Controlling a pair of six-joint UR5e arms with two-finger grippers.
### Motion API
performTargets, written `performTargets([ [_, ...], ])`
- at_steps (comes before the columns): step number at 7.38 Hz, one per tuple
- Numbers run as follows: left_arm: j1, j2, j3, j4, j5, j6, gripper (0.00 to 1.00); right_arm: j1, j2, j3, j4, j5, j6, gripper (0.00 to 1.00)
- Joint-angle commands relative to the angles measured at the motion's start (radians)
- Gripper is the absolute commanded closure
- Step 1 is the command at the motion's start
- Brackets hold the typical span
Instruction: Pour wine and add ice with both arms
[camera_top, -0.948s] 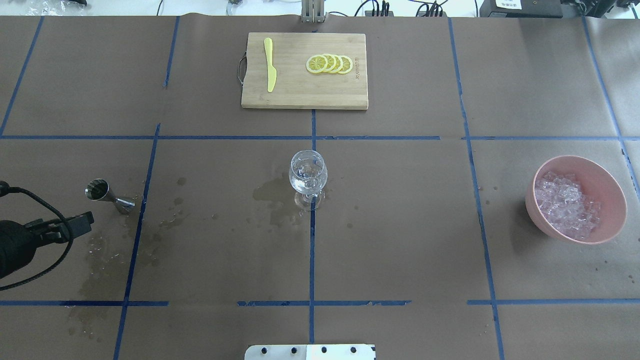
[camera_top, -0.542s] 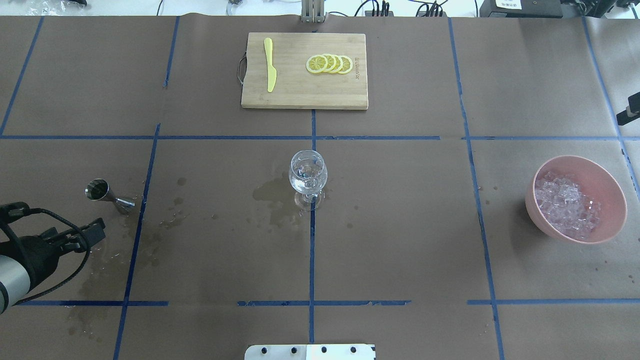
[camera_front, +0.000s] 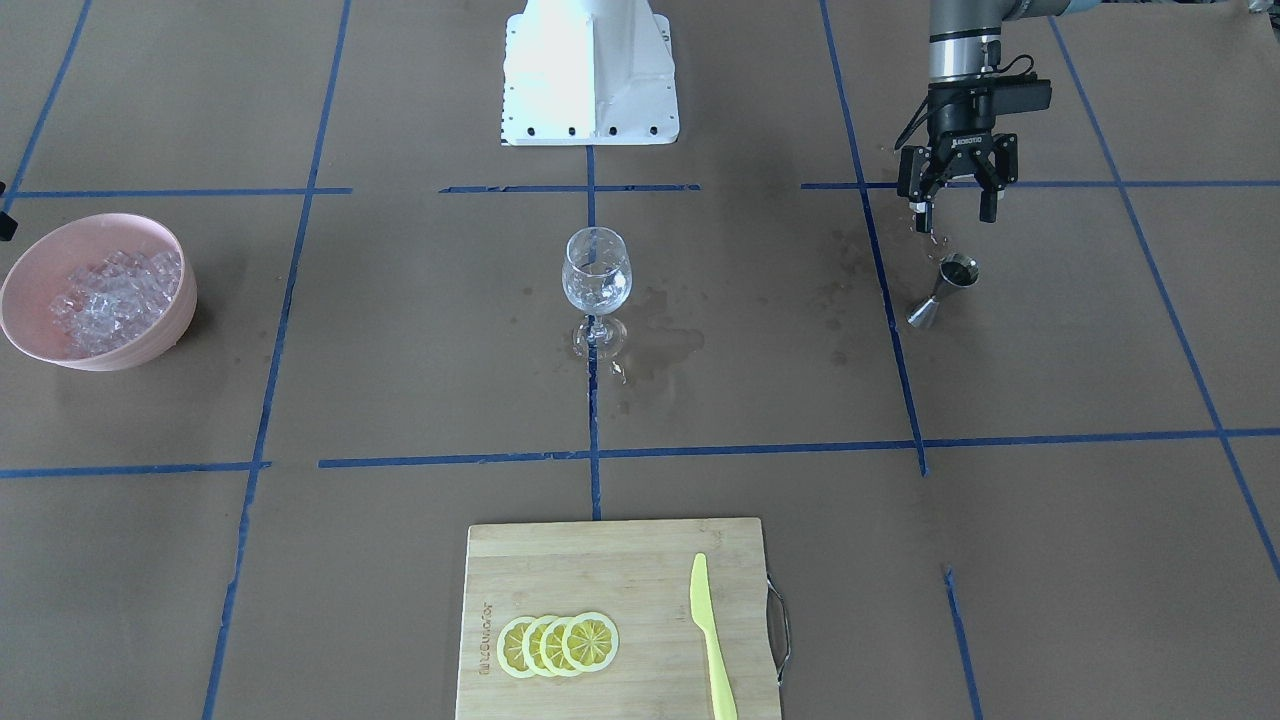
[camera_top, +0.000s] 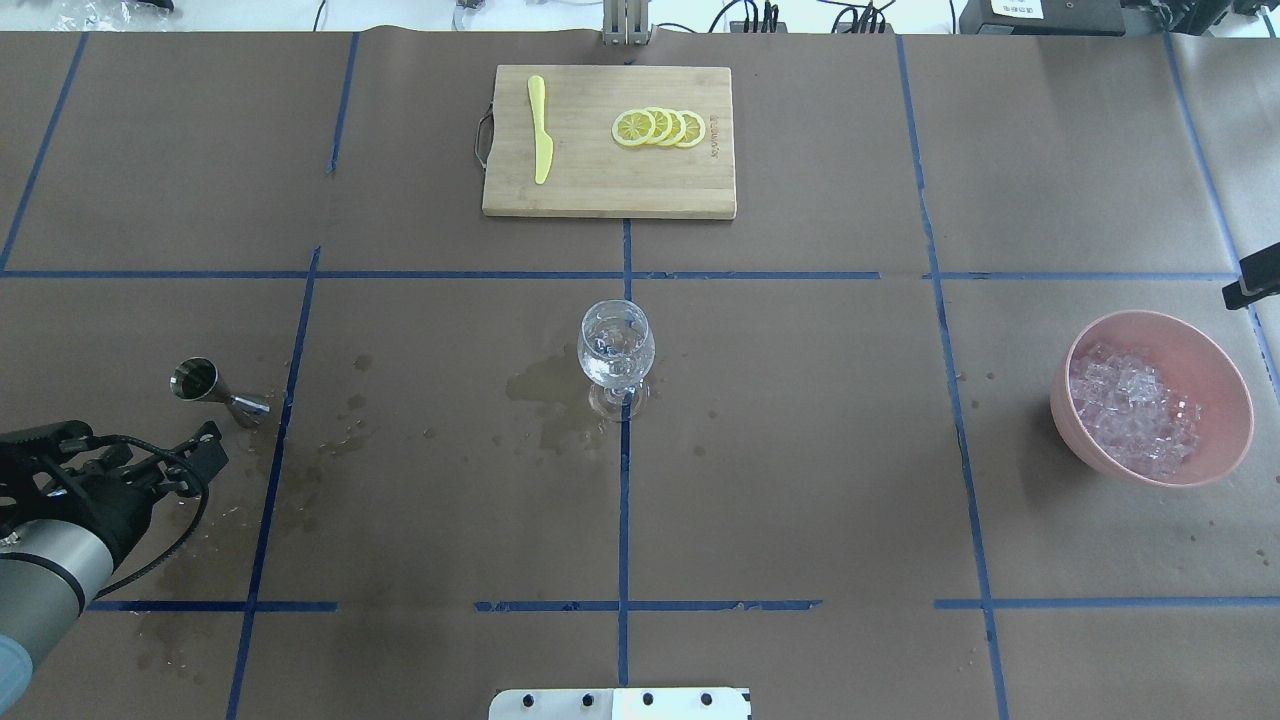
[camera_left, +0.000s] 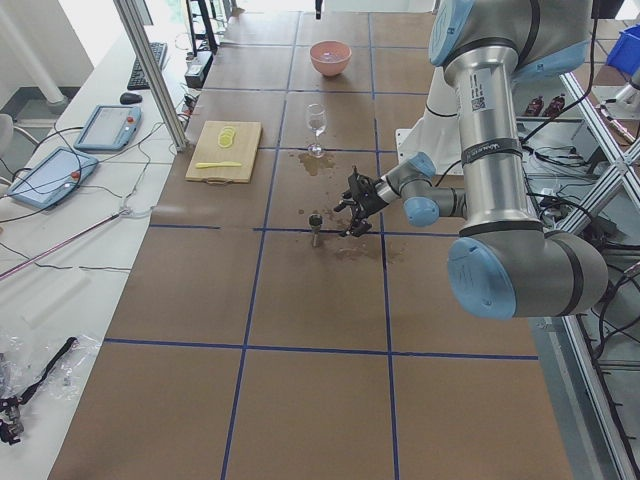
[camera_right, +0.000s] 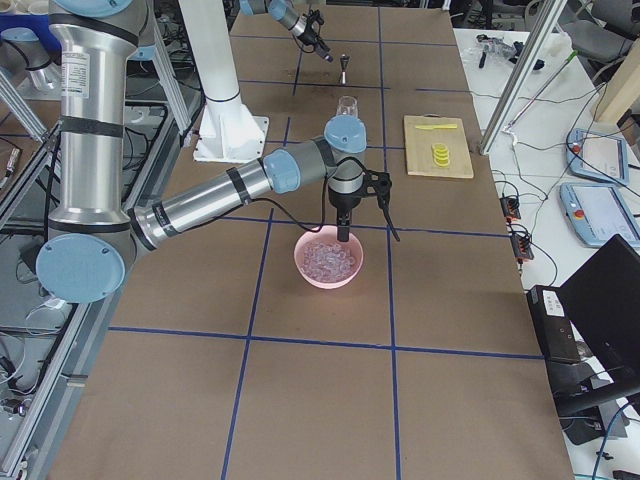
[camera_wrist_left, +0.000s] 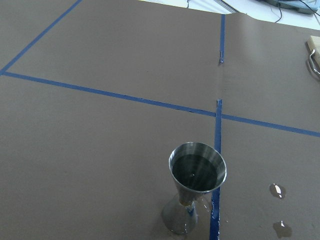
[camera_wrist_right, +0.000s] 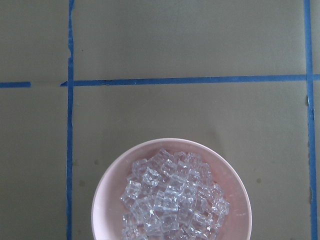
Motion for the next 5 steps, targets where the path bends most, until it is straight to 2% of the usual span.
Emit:
performTargets([
  [1,0.007,-0.046,0.067,0.005,0.088,-0.001,0.00,-0.120,-0.095,0.008,0.205,-0.083,0.141,0.00],
  [3,0.006,-0.093,0.127,0.006,0.141,-0.001,0.00,-0.141,-0.125,0.002,0.296,-0.119,0.147,0.00],
  [5,0.006,-0.149,0.195,0.009,0.198,0.001,0.00,-0.153,-0.124,0.000,0.307,-0.147,0.148,0.00],
])
